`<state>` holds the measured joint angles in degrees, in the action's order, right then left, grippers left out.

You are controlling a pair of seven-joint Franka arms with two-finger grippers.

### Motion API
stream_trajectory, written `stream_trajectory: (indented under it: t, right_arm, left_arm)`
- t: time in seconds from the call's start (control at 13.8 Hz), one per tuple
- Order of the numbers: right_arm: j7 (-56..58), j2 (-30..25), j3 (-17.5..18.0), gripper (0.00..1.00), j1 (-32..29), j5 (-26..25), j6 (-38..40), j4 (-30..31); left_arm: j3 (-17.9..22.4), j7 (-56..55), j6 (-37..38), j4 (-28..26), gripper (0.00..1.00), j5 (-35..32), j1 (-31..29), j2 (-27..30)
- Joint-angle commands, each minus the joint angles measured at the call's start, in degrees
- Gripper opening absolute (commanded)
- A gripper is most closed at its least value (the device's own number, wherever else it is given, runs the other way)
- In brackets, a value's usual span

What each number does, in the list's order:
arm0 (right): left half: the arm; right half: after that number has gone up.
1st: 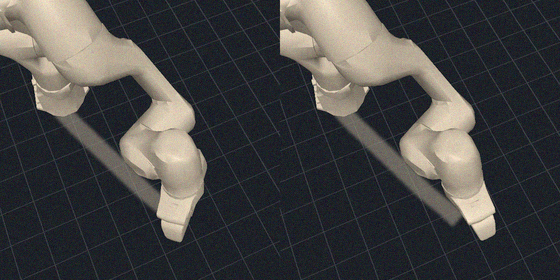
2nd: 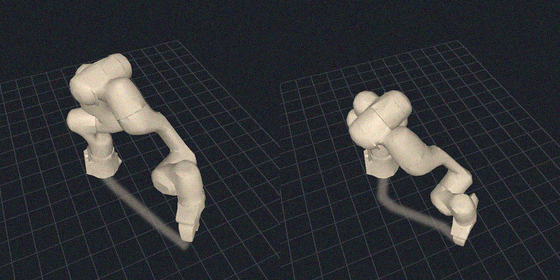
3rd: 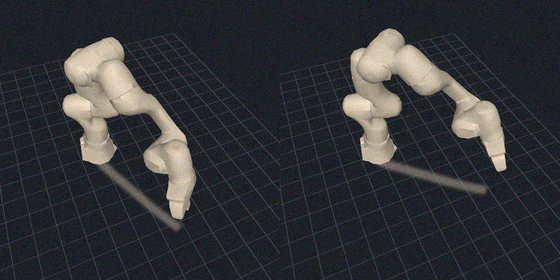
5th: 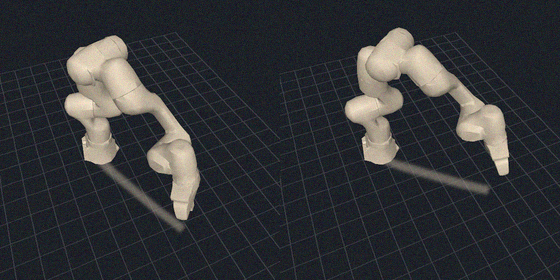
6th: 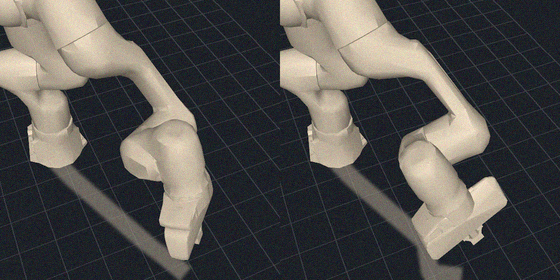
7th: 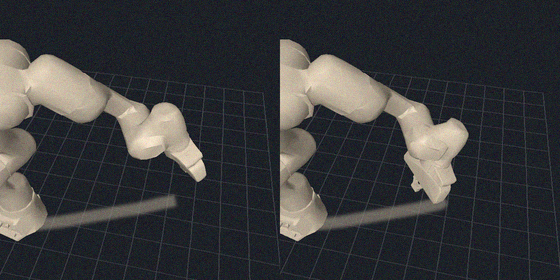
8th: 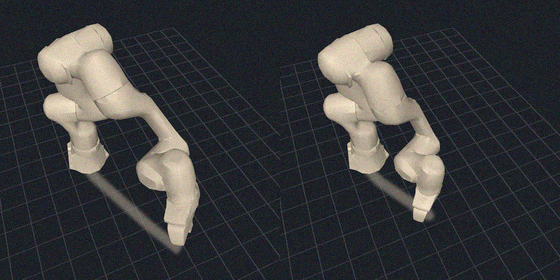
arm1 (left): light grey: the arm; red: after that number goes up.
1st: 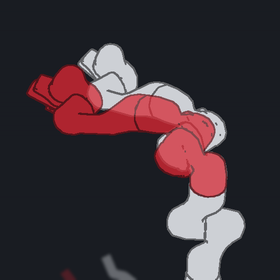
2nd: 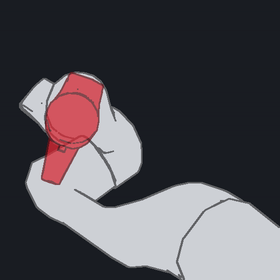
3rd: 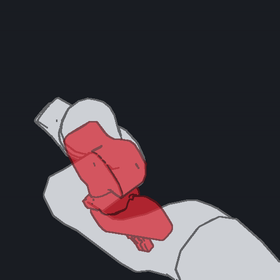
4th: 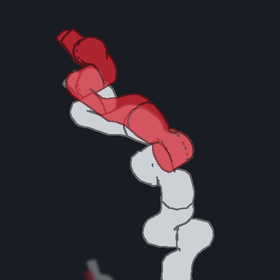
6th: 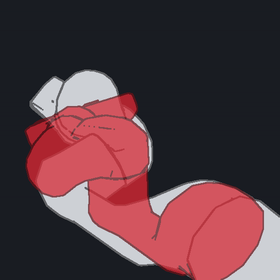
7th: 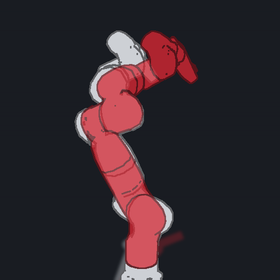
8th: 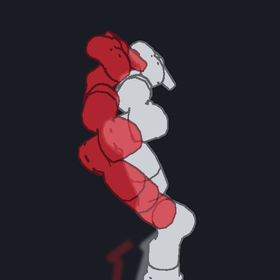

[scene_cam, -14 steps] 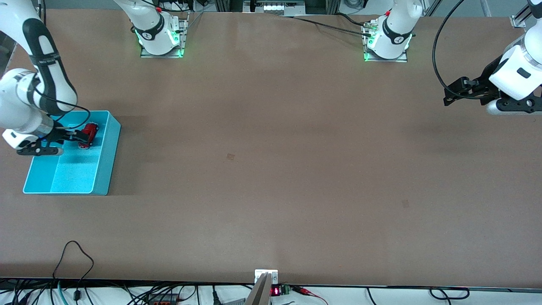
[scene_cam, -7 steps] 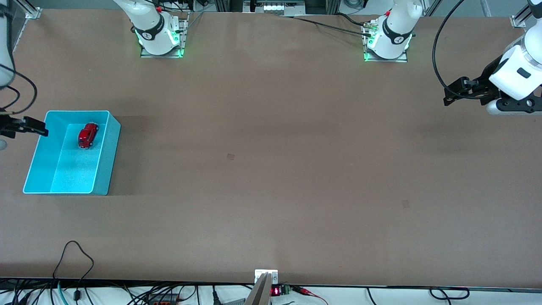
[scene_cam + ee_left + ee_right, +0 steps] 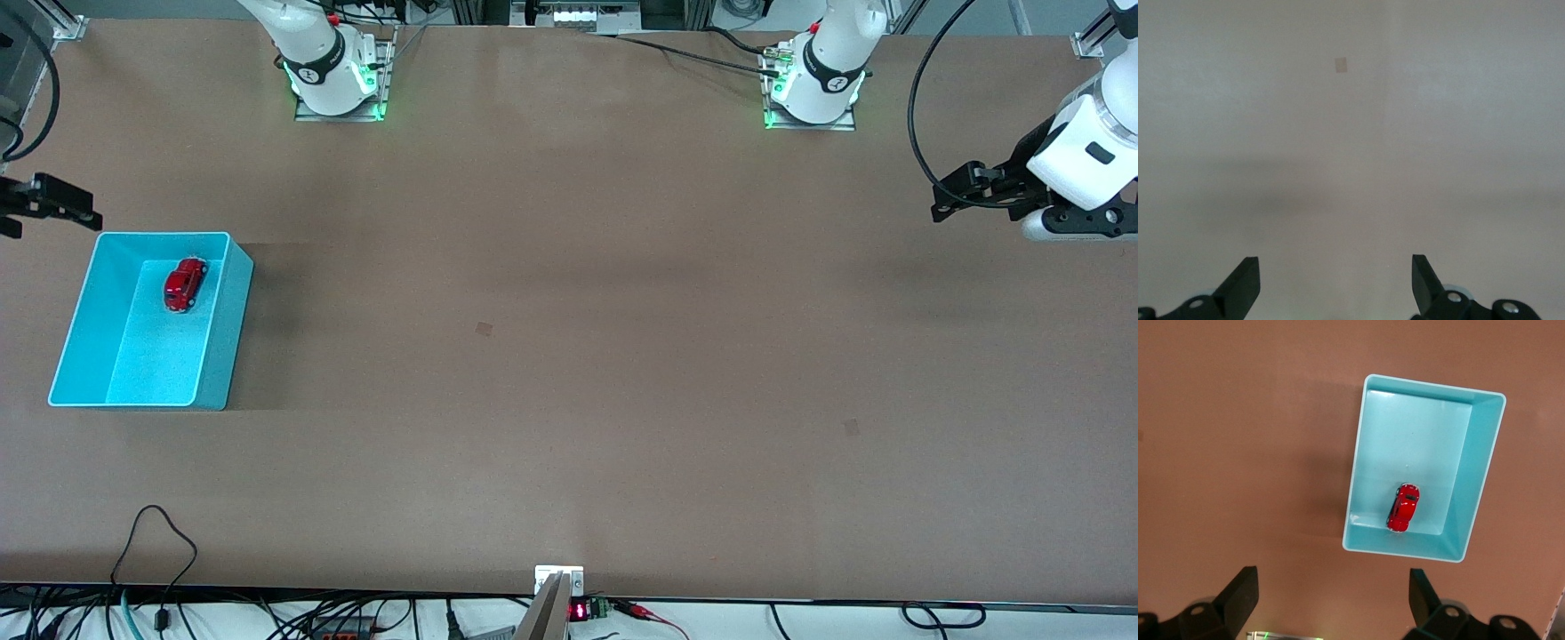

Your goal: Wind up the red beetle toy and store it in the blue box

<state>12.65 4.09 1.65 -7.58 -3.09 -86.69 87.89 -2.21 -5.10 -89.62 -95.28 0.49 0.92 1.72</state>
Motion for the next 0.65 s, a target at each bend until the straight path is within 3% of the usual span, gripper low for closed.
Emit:
stream_trajectory:
  t: [0.0,0.58]
  right_arm:
    - [-3.9,-1.1,-0.2,1.0,0.8,1.6,1.7,0.0]
    - [-4.2,-0.9,-0.5,1.0,1.1,1.2,1.2,0.4]
  left_arm:
    - [0.6,1.2,1.5,1.9,1.0,0.3,0.5,-0.8]
    - [0.6,1.2,1.5,1.9,1.0,0.4,0.5,-0.8]
